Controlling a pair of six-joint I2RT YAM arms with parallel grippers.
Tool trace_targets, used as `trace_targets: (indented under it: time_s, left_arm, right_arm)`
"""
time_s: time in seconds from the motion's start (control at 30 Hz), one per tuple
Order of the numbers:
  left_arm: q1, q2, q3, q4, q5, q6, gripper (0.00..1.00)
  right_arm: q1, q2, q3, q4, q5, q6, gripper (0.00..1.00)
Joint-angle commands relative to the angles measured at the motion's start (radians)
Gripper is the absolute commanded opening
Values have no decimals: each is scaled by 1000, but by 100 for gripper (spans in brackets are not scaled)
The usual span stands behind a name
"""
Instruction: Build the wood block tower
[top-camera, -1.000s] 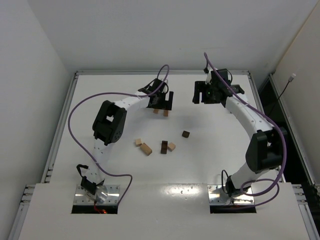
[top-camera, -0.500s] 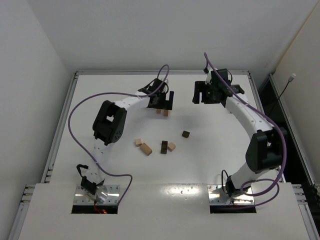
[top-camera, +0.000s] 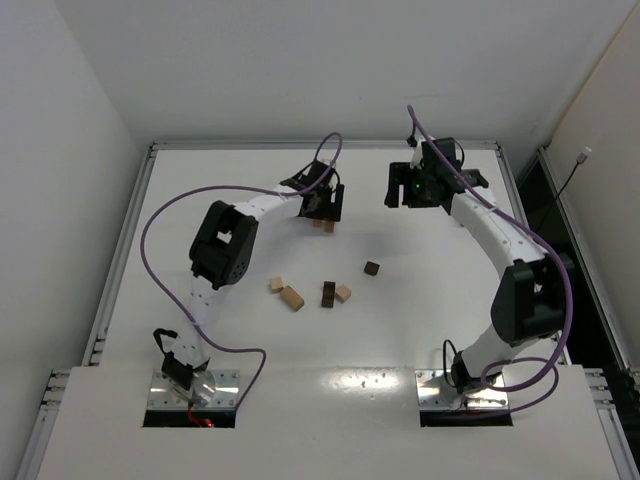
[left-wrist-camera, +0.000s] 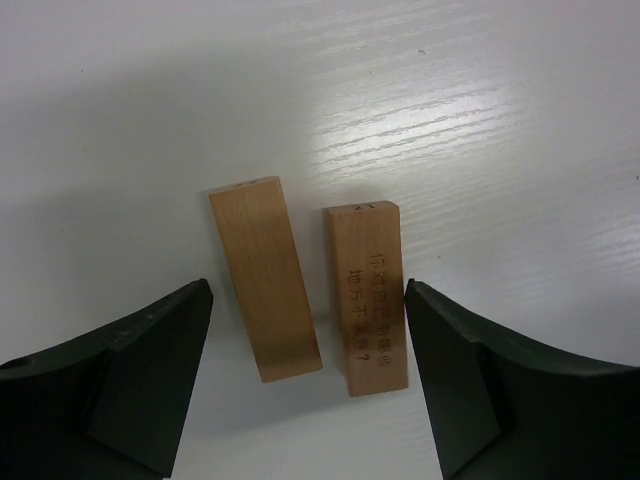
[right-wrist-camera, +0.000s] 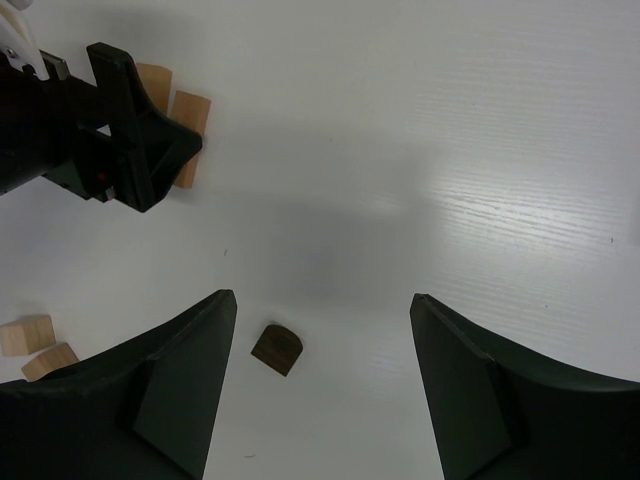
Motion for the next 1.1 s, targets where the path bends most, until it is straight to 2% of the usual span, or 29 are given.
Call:
trace_targets:
  time_s: [0.0, 0.07, 0.1, 0.2, 0.23, 0.3, 0.33, 0.37, 0.57, 0.83, 1.07]
  left_arm:
    - [-24, 30, 0, -8, 17, -8, 73]
    - [-35, 9, -9, -8, 17, -20, 65]
    - [-46, 9, -33, -8, 6, -20, 56]
    - [-70, -16, -70, 3, 6, -40, 47]
    - [-79, -28, -93, 3, -24, -40, 36]
    - [-105, -49, -115, 3, -51, -69, 24]
    - [-105, -62, -145, 3, -69, -82, 10]
    - [-133, -75, -162, 12, -86, -94, 2]
    - [-196, -209, -297, 12, -152, -235, 0]
    - [-196, -335, -471, 12, -238, -456, 0]
    - [-196, -336, -540, 57, -238, -499, 0]
  right_arm:
    - [-3, 3, 1, 29, -11, 8, 67]
    - [-3, 3, 1, 29, -11, 8, 67]
    - [-3, 3, 1, 29, -11, 8, 67]
    - [-3, 3, 1, 29, -11, 8, 67]
    - [-3, 3, -8, 29, -11, 8, 67]
    - [-3, 3, -8, 29, -11, 8, 67]
    - [-3, -6, -8, 29, -11, 8, 67]
    - [-3, -7, -19, 29, -11, 8, 67]
    - [-3, -43, -57, 29, -20, 17, 67]
    - [-3, -77, -97, 29, -20, 37, 67]
    - [6, -77, -97, 29, -20, 37, 67]
